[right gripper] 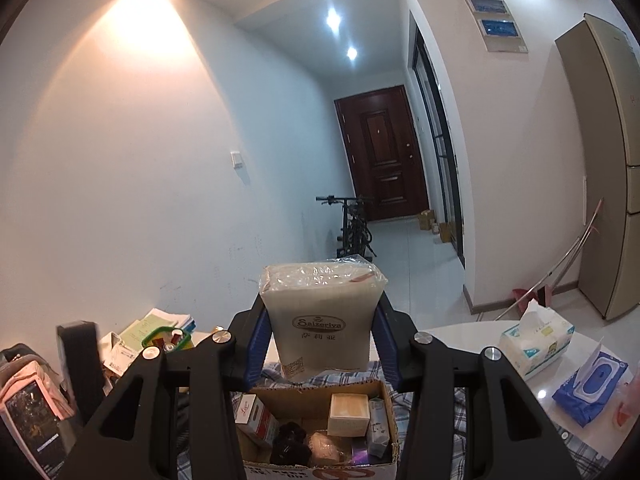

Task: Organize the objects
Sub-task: 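Raise both held items and carry them over the cardboard box, then lower the yellow box into the cardboard box and open the left gripper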

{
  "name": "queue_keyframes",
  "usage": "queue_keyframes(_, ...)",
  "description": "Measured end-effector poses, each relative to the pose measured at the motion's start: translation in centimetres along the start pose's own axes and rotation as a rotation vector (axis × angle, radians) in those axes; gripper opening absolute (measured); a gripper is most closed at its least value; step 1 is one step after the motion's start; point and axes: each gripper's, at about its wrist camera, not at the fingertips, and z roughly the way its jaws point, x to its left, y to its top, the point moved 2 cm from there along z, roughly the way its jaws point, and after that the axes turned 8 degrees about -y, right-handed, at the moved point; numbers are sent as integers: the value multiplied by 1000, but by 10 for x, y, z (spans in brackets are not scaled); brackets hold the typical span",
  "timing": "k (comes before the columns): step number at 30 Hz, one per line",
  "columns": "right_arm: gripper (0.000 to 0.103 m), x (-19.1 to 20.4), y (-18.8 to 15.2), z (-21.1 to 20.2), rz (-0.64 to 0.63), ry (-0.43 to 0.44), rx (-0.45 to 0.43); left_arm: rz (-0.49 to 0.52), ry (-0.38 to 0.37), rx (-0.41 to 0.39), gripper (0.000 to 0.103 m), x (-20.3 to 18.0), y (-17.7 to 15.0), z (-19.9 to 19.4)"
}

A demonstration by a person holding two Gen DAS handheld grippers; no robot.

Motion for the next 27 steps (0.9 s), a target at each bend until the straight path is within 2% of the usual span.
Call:
queue_keyframes(4,45,2,-9,13,-10,5,48,-51,-39,90,21,9,-15,29)
queue_keyframes(6,45,5,-14,19,-22,1,66,-61,-33,123,21,12,-21,38)
queue_keyframes(13,45,4,-28,46,-41,-27,132,-116,7,203,21,24,-31,59)
queue_keyframes(18,45,1,-37,62,-27,-19,190,-135,-21,226,21,28,-35,68)
queue_keyframes(20,45,-1,-40,66,-26,-16,206,-133,-11,243,30,28,-35,69)
queue_keyframes(22,45,-2,-42,69,-32,-19,208,-156,-18,233,73,31,-33,67)
queue_keyframes(24,45,-1,-42,68,-34,-19,205,-176,-24,164,75,33,-28,56)
queue_keyframes(27,45,0,-41,66,-29,-13,200,-155,8,98,80,35,-16,38)
